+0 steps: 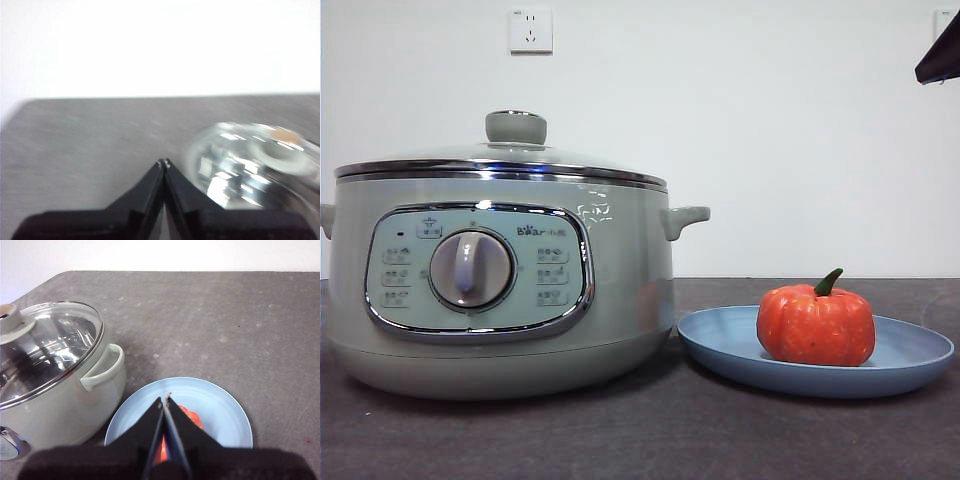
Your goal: Take the pumpkin out from the steamer,put the pumpkin in the blue plate,close the lid
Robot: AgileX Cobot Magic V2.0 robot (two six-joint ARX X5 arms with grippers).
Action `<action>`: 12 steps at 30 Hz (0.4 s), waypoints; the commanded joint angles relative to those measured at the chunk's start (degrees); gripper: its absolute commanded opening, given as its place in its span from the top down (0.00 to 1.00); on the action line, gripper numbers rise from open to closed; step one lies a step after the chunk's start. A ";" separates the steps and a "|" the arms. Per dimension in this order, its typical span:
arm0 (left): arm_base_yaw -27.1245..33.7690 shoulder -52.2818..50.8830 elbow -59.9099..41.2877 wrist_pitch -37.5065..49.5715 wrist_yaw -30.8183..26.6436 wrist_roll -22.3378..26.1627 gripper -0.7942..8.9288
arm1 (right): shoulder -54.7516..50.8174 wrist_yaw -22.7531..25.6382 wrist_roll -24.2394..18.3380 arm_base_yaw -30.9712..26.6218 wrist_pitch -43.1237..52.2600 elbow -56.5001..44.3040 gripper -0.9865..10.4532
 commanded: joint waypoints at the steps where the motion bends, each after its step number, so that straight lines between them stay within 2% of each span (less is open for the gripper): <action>1: 6.86 -1.60 -3.28 2.14 0.42 3.41 0.92 | -0.11 0.00 0.55 0.13 0.33 -0.26 0.92; 6: 13.90 -3.37 -10.88 7.93 3.76 3.30 0.92 | -0.11 -0.02 0.55 0.13 0.33 -0.26 0.92; 12: 15.43 -3.37 -21.00 15.28 4.72 2.43 0.92 | -0.11 0.00 0.55 0.13 0.31 -0.26 0.92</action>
